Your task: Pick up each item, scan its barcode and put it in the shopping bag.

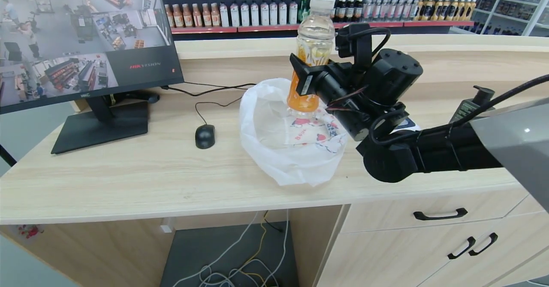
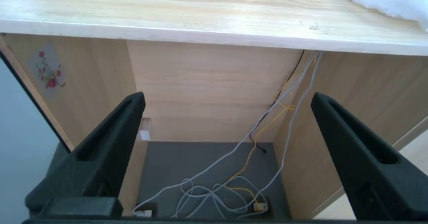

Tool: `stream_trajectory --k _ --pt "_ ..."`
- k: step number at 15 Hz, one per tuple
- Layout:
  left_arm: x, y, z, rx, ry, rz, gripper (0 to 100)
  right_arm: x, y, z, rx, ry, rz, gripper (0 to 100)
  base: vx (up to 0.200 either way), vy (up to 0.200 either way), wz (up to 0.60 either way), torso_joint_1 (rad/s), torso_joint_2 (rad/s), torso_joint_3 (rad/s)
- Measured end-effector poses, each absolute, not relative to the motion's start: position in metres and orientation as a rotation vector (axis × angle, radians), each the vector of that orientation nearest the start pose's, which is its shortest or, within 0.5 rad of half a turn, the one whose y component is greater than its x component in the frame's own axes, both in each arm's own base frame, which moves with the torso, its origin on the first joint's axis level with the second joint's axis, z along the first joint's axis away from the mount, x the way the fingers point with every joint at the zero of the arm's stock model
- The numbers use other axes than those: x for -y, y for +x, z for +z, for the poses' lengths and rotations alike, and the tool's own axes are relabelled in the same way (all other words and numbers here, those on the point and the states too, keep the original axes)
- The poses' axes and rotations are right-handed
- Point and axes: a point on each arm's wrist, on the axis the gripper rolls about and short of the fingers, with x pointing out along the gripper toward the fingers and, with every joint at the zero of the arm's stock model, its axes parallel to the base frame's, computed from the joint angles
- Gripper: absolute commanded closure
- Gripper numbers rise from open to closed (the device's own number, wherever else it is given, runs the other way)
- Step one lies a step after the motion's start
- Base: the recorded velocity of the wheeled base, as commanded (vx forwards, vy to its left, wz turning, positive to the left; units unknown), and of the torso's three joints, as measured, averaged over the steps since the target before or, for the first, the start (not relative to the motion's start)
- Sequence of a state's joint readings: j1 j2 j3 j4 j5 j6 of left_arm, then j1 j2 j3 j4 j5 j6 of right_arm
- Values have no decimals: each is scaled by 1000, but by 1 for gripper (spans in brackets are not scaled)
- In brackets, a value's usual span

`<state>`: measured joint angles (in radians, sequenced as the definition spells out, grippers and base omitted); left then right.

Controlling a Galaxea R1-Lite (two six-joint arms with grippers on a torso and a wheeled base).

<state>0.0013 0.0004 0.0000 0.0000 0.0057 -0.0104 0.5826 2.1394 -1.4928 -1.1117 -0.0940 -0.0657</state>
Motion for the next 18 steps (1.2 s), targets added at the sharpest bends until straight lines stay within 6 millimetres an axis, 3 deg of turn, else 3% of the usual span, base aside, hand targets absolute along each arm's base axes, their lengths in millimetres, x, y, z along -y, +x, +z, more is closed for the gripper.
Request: stream_trajectory --k 6,10,18 --pt "0 -23 75 0 -10 7 0 -249 394 241 484 96 456 100 0 0 0 0 0 0" --pt "0 -23 75 0 -10 6 0 -256 404 222 453 85 456 100 0 0 0 0 0 0" --pt "0 -23 75 0 -10 7 0 -264 420 204 458 76 443 100 0 0 0 0 0 0"
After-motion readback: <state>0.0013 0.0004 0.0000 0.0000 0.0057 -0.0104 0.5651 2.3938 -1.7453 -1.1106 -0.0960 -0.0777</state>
